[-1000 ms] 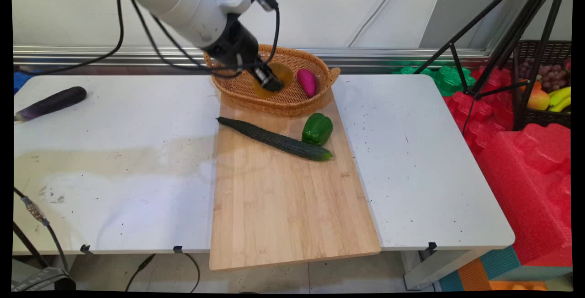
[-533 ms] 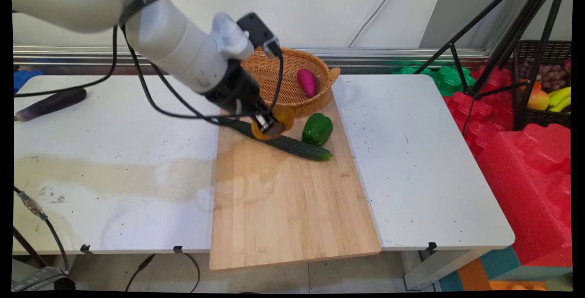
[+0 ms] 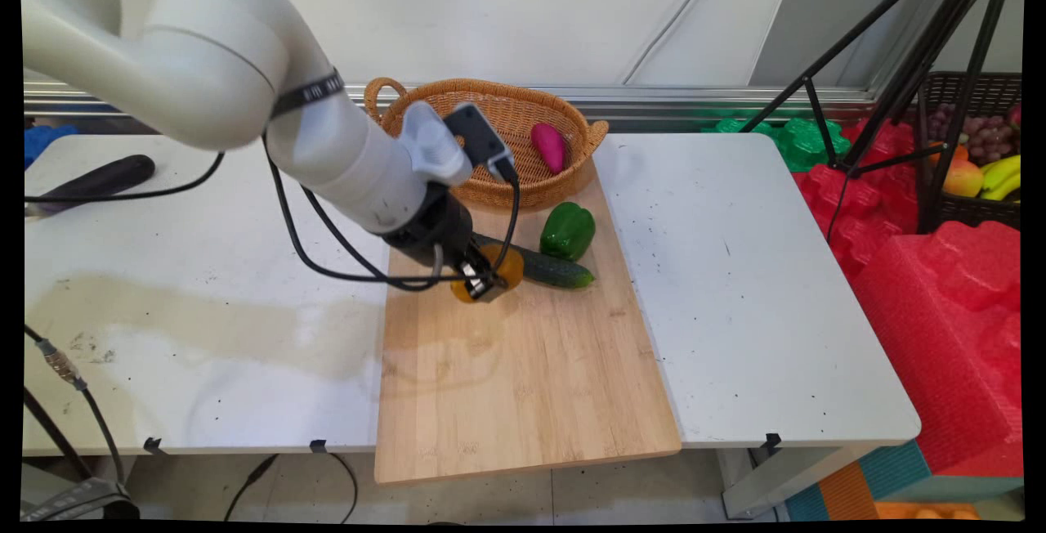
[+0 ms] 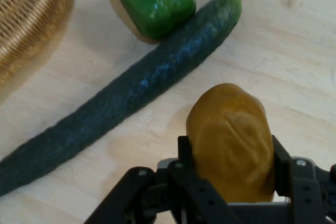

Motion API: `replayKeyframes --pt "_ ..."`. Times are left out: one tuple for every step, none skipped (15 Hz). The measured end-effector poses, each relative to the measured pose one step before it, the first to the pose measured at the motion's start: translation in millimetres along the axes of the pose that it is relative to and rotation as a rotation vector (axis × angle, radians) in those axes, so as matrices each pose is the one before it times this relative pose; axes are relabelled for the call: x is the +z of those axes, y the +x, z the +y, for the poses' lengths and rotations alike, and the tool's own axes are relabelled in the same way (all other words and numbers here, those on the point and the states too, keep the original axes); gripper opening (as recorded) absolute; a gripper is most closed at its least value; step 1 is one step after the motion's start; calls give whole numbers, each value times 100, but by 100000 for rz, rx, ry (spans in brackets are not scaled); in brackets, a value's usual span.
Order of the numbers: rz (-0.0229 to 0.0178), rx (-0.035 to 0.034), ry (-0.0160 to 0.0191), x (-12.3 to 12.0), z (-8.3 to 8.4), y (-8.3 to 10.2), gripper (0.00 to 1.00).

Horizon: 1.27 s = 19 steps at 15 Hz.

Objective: Place the picked object on the cutting board

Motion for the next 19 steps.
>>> replayKeyframes --pt "-993 155 -270 731 171 -257 0" --pt "-819 133 -248 625 130 -184 0" --pt "-925 54 -269 697 147 -198 0" --pt "-629 55 -225 474 108 -121 0" --pt "-675 -19 -334 538 137 -119 0" --pt "-367 53 -220 333 85 -67 0" --pt "-514 207 -242 458 101 -88 0" --pt "-328 135 -112 289 46 -62 0" --pt "-428 239 -101 408 62 -84 0" --pt "-404 267 -126 364 50 -81 0" --pt "-413 365 -180 380 49 -88 0" --pt "-361 471 -183 283 59 -84 0" --pt "-346 540 -187 270 62 -88 0" --pt "-300 582 -120 222 55 -98 0" --pt "-184 631 -117 168 52 -78 100" --pt "-84 344 -52 77 24 -42 100" --pt "-19 510 -120 68 40 -43 100" --pt "62 795 -121 48 61 -39 100" --pt "239 945 -57 -11 43 -13 100"
